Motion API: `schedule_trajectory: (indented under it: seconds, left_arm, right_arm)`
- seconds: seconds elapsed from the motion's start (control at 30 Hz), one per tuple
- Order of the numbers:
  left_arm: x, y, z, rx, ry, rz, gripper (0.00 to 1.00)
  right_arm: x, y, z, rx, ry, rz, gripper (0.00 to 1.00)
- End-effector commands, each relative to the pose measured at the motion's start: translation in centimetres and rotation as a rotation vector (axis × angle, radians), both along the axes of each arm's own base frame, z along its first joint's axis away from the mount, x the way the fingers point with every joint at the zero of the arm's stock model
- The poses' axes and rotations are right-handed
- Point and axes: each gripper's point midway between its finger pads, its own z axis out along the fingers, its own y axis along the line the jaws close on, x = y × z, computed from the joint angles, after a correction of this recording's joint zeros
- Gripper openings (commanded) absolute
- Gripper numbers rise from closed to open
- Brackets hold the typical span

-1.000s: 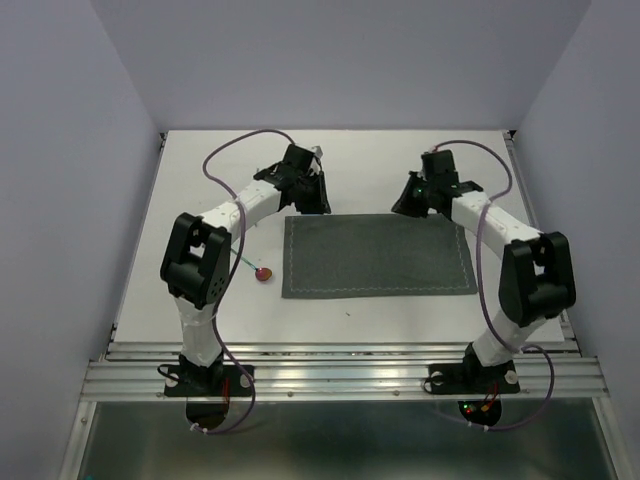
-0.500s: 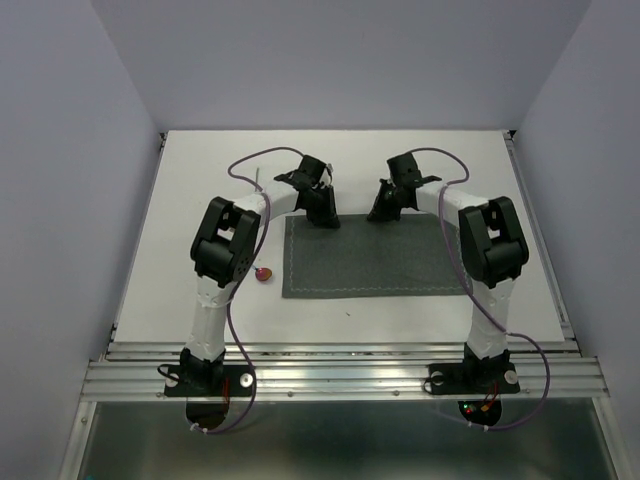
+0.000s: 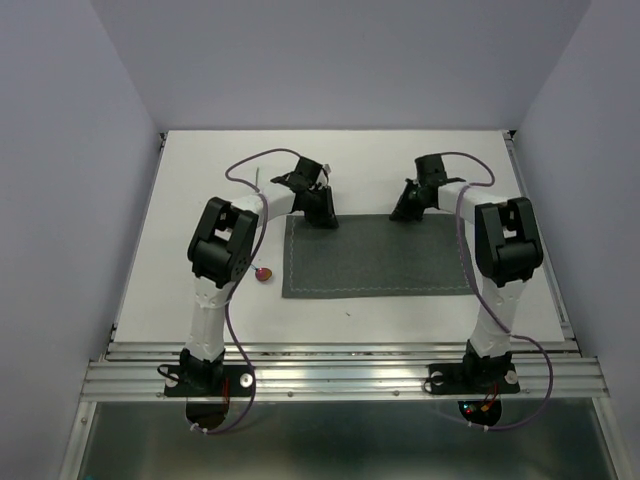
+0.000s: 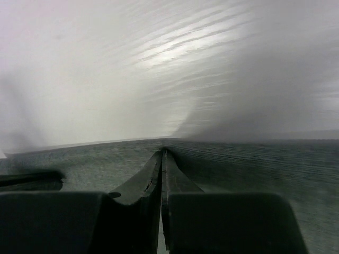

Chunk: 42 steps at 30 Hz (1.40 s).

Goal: Fold the napkin into a case and place the utensils inside
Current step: Smooth out the rectangle-folded napkin at the center of the board.

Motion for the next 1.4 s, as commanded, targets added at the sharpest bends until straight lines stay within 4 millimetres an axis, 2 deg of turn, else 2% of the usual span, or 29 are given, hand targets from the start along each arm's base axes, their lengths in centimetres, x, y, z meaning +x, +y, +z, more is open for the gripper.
schedule_trajectory:
  seconds: [0.0,0.1,0.13,0.17,0.4,0.43,0.6,0.77,0.83,0.93,1.07,1.2,1.37]
  left_arm:
    - [-1.3,3.1,-1.7,0.096,0.039,0.012,0.29]
    - [-1.4,3.4,-1.6,0.098,0.036,0.015,0.29]
    - [-1.3,3.5,-1.6,0.099,0.034,0.014,0.29]
    - [-1.3,3.6,-1.6,0.104,0.034,0.013,0.29]
    - [-1.4,3.7,-1.6,0.104,0.032,0.009,0.29]
    - [-1.4,3.7,-1.6,0.104,0.032,0.009,0.29]
    - [-1.0,3.6,-0.6,0.108,0.01,0.002,0.29]
    - [0.2,3.9,2.5,0.109,-0.053,0.011,0.29]
    - [1.0,4.8,3.9,0.117,-0.082,0.036,0.29]
    - [1.9,6.8,4.9,0.127,-0.101,0.085,0.29]
    - [2.4,9.5,4.0,0.146,-0.075,0.136,0.29]
    - [2.2,11.1,2.4,0.176,-0.044,0.164,0.29]
    - [1.7,11.4,0.7,0.194,-0.006,0.163,0.29]
  right_arm:
    - [-0.4,-5.9,0.8,-0.058,-0.016,-0.094,0.06]
    - [-0.8,-8.6,1.3,-0.066,-0.022,-0.142,0.05]
    - [-1.2,-10.4,1.0,-0.068,-0.009,-0.177,0.05]
    - [-1.3,-11.3,1.5,-0.071,-0.021,-0.19,0.05]
    - [-2.7,-18.4,1.7,-0.102,-0.015,-0.33,0.05]
    - [-2.6,-18.4,1.8,-0.102,-0.018,-0.331,0.05]
    - [-2.5,-21.5,1.7,-0.113,-0.017,-0.388,0.05]
    - [-2.2,-21.1,0.8,-0.092,0.002,-0.367,0.04]
    - [-2.1,-21.0,0.6,-0.086,0.005,-0.364,0.04]
    - [-2.5,-20.8,0.0,-0.082,0.021,-0.357,0.04]
    - [-2.8,-20.6,-0.4,-0.074,0.03,-0.349,0.04]
    - [-2.9,-20.6,-0.5,-0.072,0.033,-0.348,0.04]
    - [-2.9,-20.5,-0.5,-0.071,0.032,-0.349,0.04]
